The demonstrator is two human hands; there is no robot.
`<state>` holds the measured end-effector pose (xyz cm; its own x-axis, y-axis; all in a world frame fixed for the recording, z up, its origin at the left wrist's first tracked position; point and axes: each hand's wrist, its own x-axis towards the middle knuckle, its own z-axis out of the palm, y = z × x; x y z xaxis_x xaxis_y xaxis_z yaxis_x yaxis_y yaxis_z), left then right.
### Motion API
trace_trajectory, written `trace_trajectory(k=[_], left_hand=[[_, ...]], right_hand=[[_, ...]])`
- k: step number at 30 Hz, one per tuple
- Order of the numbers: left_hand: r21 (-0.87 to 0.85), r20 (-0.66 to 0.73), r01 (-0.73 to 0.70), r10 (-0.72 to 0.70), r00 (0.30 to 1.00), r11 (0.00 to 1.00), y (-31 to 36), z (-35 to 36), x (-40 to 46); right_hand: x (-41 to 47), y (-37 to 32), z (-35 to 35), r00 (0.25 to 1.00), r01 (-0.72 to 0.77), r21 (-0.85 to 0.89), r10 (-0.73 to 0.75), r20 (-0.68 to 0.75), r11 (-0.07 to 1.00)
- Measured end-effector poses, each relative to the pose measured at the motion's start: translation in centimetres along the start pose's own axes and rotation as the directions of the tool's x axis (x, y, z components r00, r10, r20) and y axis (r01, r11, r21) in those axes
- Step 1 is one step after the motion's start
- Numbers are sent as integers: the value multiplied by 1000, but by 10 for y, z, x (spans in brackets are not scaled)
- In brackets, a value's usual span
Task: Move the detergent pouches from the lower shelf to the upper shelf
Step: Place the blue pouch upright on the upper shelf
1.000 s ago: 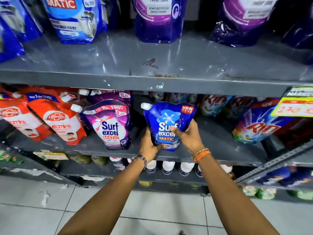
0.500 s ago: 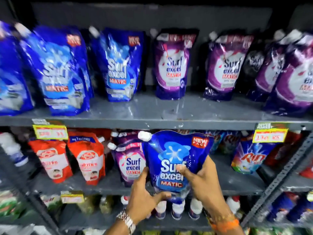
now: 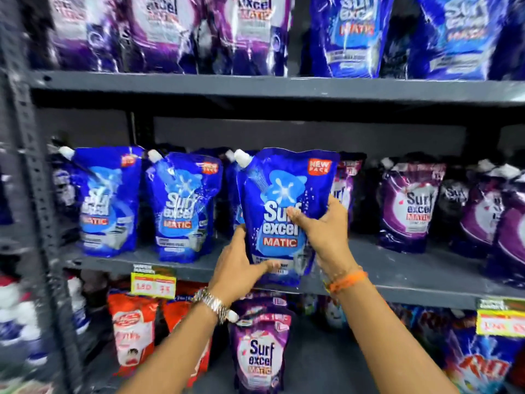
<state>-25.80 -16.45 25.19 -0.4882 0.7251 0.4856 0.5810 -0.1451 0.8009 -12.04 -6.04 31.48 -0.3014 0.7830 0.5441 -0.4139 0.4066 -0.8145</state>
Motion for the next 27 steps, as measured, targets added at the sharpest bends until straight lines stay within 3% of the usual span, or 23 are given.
trace_trajectory(k=[7,19,23,27], left_hand=[[29,78,109,-111,991,994,-19,-17,41],[42,130,106,-111,985,993,-27,-20,51],[70,73,76,-81,994,995,-27,-26,39],[-58,-160,27,-36,986,998,-35,-33,5]], right_hand=[[35,39,32,996,-90,-41,90,-6,995],[42,46,36,989,-145,-101,147,14,984],[32,39,29,985,-168,-66,170,16,984],[8,34,7,987,-155,-44,153,-48,987]])
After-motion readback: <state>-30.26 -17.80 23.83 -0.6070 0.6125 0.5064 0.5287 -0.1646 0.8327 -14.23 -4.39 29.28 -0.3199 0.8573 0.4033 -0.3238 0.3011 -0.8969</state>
